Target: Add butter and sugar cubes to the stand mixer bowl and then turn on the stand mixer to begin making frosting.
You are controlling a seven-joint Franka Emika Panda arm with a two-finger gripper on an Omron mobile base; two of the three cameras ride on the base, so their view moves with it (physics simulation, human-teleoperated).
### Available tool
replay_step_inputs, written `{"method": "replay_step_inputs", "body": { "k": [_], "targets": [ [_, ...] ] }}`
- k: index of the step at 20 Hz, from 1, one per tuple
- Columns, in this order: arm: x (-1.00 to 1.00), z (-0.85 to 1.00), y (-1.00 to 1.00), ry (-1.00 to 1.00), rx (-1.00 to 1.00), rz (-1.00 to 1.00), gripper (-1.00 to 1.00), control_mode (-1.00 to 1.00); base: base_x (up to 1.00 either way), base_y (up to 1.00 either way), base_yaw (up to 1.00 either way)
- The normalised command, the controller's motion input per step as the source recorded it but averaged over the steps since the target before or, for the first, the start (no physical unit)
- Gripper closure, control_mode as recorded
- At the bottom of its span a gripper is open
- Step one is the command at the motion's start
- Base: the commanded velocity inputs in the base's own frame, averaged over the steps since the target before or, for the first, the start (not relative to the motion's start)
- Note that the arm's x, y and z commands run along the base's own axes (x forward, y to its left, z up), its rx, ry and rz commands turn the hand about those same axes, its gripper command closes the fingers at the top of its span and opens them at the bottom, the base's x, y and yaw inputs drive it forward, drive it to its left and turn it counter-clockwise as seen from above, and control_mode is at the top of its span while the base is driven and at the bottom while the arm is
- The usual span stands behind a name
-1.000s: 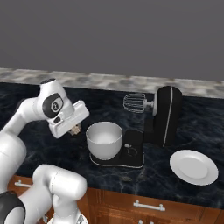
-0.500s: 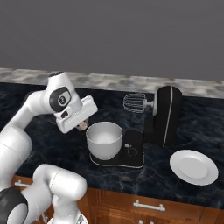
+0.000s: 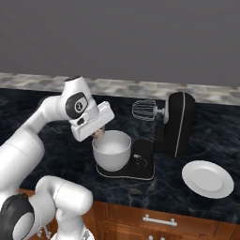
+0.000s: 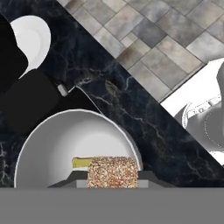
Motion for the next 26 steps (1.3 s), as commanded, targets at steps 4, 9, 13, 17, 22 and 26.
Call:
{"method": "replay_step_inputs", "body": {
  "k": [4, 9, 13, 17, 22, 26],
  "targets": [
    [0.04, -0.27, -0.09, 0.0, 0.01, 0.0, 1.0, -1.0, 0.0, 0.0, 0.0],
    [0.04, -0.22, -0.17, 0.0, 0.05, 0.0, 1.0, -1.0, 0.0, 0.0, 0.0],
    [0.11, -0.28, -0.14, 0.0, 0.04, 0.0, 1.0, -1.0, 0.0, 0.0, 0.0],
    [0.21, -0.32, -0.06, 0.01, 0.03, 0.01, 1.0, -1.0, 0.0, 0.0, 0.0],
    [0.21, -0.36, -0.03, 0.0, 0.03, 0.0, 1.0, -1.0, 0.0, 0.0, 0.0],
    [0.18, -0.39, 0.0, 0.0, 0.03, 0.01, 1.0, -1.0, 0.0, 0.0, 0.0]
  ]
}}
